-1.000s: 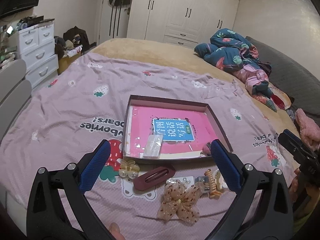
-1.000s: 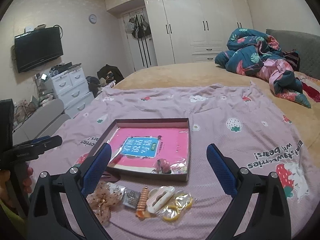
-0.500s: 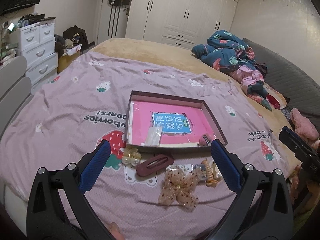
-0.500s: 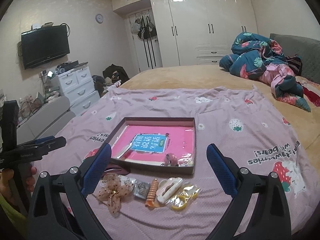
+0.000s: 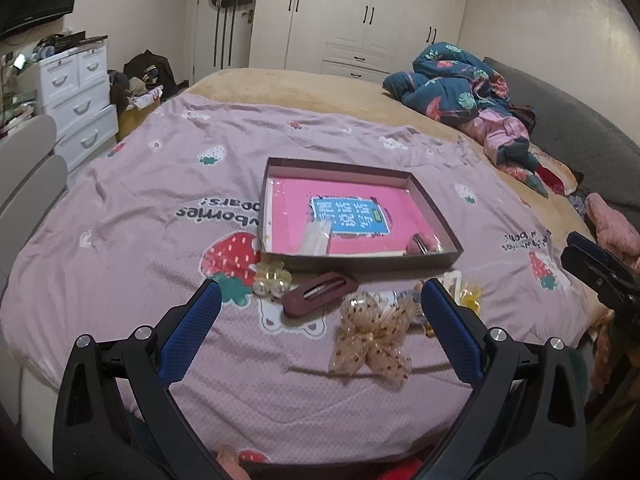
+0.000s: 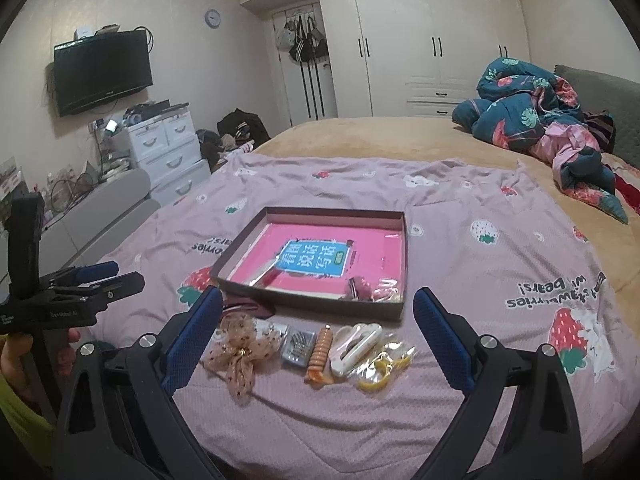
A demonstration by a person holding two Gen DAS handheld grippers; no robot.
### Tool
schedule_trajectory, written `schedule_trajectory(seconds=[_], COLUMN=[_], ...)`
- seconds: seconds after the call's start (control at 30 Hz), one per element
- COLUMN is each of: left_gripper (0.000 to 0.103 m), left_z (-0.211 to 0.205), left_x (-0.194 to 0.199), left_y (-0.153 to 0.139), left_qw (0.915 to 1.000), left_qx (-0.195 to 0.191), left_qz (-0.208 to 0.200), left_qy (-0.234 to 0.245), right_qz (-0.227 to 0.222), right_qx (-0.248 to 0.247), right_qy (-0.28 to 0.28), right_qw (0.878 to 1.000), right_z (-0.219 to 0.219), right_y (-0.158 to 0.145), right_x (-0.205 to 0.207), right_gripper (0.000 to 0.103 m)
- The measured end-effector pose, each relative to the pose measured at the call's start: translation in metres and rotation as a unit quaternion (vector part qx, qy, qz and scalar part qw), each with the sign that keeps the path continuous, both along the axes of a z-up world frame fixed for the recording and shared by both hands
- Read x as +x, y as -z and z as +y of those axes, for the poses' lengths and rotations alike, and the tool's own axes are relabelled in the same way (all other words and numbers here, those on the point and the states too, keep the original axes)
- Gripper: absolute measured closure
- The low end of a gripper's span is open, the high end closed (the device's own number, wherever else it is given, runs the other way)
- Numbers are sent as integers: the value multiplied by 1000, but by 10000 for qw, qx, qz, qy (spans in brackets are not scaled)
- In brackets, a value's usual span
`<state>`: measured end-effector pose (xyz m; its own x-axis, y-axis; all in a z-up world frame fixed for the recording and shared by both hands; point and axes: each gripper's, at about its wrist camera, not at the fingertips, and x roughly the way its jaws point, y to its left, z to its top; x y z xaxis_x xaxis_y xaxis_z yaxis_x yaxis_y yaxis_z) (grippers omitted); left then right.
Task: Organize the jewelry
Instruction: 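Withdraw both grippers from the tray back toward the remaining accessories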
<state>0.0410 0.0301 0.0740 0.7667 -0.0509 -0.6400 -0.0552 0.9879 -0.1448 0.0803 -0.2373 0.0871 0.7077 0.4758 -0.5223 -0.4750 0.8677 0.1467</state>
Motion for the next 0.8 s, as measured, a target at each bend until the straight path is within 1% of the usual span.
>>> schedule_trajectory(seconds=[0.23, 0.47, 0.67, 0.8], left_gripper=[10, 10, 10, 10], left_z=[-6, -15, -24, -30], left_x=[-6, -5, 3, 9], left_y=[14, 28, 39, 50], left_qw=[9997, 9989, 9978, 9965], left_qx=[115, 159, 157, 169], left_qz=[170, 365, 500, 657], left_qy=[109, 239, 404, 487], right_qz=[149, 366, 552, 748], right_qx=[-128, -328, -624, -661], right_qy=[-84, -128, 31, 63], right_qw=[9998, 9987, 9965, 9950], right_z=[2, 4, 2, 0], right_y=[12, 31, 51, 65], right_x=[-6, -7, 5, 15], right_gripper=[8, 8, 8, 8])
